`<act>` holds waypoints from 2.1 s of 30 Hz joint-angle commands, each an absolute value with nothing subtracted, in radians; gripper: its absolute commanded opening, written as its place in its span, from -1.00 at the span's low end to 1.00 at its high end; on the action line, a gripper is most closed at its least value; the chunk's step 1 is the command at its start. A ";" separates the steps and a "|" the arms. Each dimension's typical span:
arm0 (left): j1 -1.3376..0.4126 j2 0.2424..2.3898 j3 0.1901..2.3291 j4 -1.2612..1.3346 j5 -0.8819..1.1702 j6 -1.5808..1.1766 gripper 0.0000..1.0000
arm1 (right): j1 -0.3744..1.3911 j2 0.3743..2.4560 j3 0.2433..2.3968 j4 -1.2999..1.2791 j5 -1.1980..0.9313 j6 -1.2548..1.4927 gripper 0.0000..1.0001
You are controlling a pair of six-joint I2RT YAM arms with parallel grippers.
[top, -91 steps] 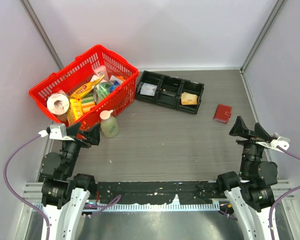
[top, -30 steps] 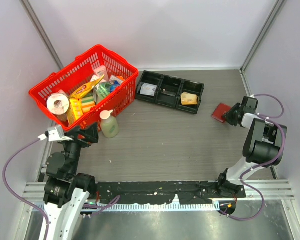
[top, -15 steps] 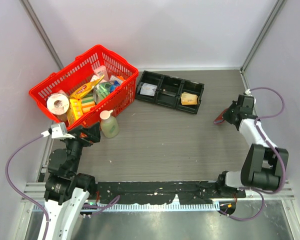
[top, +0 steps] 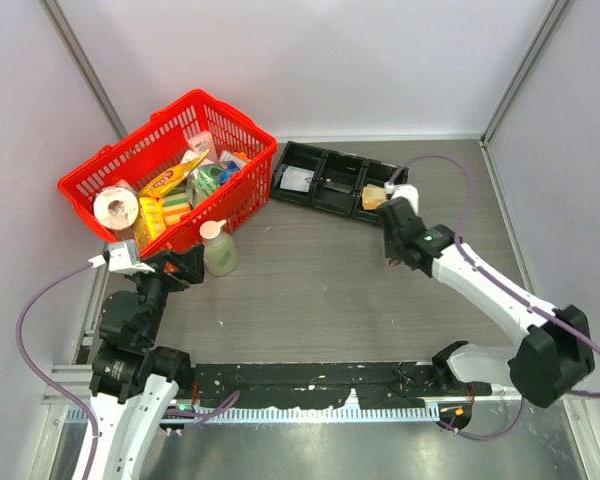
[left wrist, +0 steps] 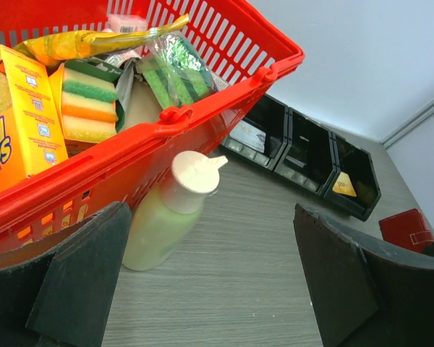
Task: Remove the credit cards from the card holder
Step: Place the card holder at the center of the board, then open the card holder at the center of the board.
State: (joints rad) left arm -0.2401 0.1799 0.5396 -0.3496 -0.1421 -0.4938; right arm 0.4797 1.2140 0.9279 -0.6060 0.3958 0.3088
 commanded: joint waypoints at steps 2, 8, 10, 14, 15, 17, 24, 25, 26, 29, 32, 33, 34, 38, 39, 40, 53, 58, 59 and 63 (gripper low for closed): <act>-0.242 0.209 0.560 -0.342 -0.127 -0.483 0.97 | 0.705 1.363 1.032 -0.728 0.704 0.324 -0.95; -0.242 0.219 0.565 -0.348 -0.129 -0.483 0.97 | 0.986 1.612 1.127 -0.802 0.887 0.415 -0.95; -0.242 0.221 0.565 -0.348 -0.129 -0.480 0.96 | 1.050 1.692 1.173 -0.822 0.900 0.445 -0.90; -0.239 0.224 0.568 -0.351 -0.129 -0.480 0.96 | 1.172 1.825 1.268 -0.842 0.867 0.469 -0.67; -0.241 0.229 0.568 -0.353 -0.129 -0.480 0.96 | 1.190 1.856 1.293 -0.845 0.853 0.471 -0.60; -0.242 0.232 0.571 -0.354 -0.126 -0.480 0.97 | 1.233 1.877 1.325 -0.841 0.816 0.474 -0.43; -0.241 0.265 0.584 -0.364 -0.100 -0.462 0.99 | 1.295 1.769 1.289 -0.730 0.647 0.448 -0.20; -0.242 0.282 0.591 -0.362 -0.094 -0.453 0.99 | 1.281 1.726 1.276 -0.715 0.635 0.445 -0.19; -0.242 0.299 0.595 -0.368 -0.094 -0.442 0.99 | 1.266 1.708 1.244 -0.706 0.608 0.443 -0.17; -0.242 0.377 0.644 -0.414 -0.072 -0.430 0.99 | 1.169 1.605 1.158 -0.642 0.525 0.437 -0.15; -0.242 0.472 0.715 -0.477 -0.015 -0.446 0.99 | 1.071 1.464 1.030 -0.572 0.419 0.433 -0.13; -0.242 0.504 0.742 -0.498 -0.003 -0.466 0.99 | 1.004 1.436 1.003 -0.525 0.385 0.433 -0.12; -0.242 0.540 0.755 -0.506 0.035 -0.483 0.99 | 0.970 1.372 0.947 -0.502 0.314 0.436 -0.09; -0.270 0.672 0.840 -0.528 0.141 -0.546 0.99 | 0.741 1.226 0.806 -0.390 0.151 0.456 0.12; -0.299 0.702 0.856 -0.529 0.134 -0.555 0.99 | 0.671 1.207 0.781 -0.352 0.128 0.460 0.15; -0.334 0.727 0.873 -0.529 0.100 -0.564 0.99 | 0.637 1.181 0.741 -0.338 0.067 0.462 0.17; -0.883 1.176 1.020 -0.447 -0.397 -0.750 0.98 | 0.353 1.301 0.525 -0.008 -0.365 0.525 -0.06; -0.942 1.324 1.054 -0.413 -0.422 -0.808 0.91 | 0.353 1.342 0.496 0.070 -0.471 0.531 -0.17; -0.948 1.342 1.052 -0.407 -0.423 -0.821 0.89 | 0.353 1.342 0.482 0.077 -0.500 0.531 -0.17; -0.959 1.416 1.048 -0.388 -0.426 -0.848 0.87 | 0.359 1.315 0.480 0.058 -0.561 0.506 -0.17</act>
State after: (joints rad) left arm -0.9489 1.3762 1.0119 -0.4534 -0.3702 -0.7883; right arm 0.3534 1.3437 0.4797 0.0086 -0.4503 0.5224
